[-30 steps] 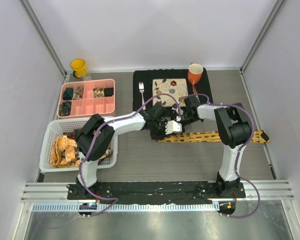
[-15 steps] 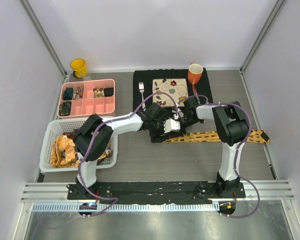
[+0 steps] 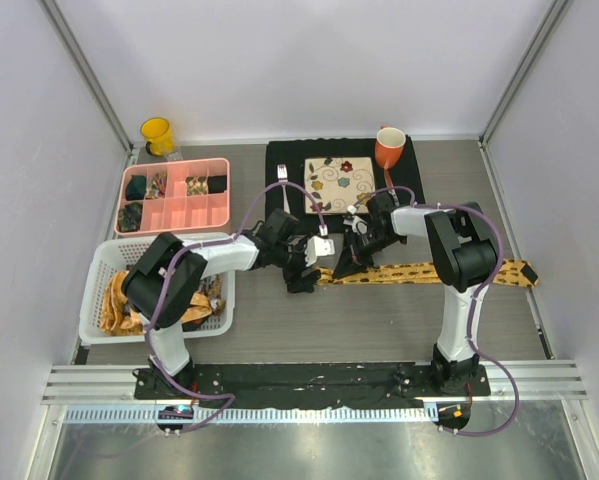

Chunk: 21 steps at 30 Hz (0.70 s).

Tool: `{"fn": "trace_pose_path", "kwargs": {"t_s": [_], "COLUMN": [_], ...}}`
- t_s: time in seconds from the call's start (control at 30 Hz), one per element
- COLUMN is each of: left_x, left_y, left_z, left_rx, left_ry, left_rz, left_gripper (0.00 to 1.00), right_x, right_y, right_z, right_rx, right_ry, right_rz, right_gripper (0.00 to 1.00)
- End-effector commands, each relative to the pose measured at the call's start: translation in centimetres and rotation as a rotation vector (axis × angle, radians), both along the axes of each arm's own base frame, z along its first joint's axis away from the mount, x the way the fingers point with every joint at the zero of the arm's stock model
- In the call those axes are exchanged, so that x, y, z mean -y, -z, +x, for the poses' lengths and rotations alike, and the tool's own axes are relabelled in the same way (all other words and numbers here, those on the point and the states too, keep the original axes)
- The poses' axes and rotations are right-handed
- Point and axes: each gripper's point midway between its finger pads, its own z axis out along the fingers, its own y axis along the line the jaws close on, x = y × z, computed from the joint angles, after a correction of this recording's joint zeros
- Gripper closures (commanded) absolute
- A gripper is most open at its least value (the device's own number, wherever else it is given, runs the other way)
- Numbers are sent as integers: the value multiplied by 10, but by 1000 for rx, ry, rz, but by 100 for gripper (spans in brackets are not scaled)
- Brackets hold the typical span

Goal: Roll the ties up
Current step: Roll the tie at the center of the board.

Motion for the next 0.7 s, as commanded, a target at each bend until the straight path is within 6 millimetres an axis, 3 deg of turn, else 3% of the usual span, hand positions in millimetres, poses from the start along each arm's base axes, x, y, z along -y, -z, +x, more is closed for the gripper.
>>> {"fn": "trace_pose_path", "kwargs": {"t_s": [0.0,0.27,0.5,0.67], "left_x": [21,35,48,70], "left_y": [-16,-21,-39,-50], "left_z": [6,-3,2,-2], "left_rx": [45,69,105,88], "left_ry": [30,87,97,103], "left_rz": [-118,-160,-188,-216], "left_gripper": [25,37,55,56], "right_x": [43,48,44,43], "right_y": [47,53,54,54], "right_z": [4,3,4,3], "right_rx": [60,48,39,34], "right_ry": [-27,-41,-45,-43], "right_rz": [-288,-326,-309,-305], "right_gripper": [99,99,99,99]}}
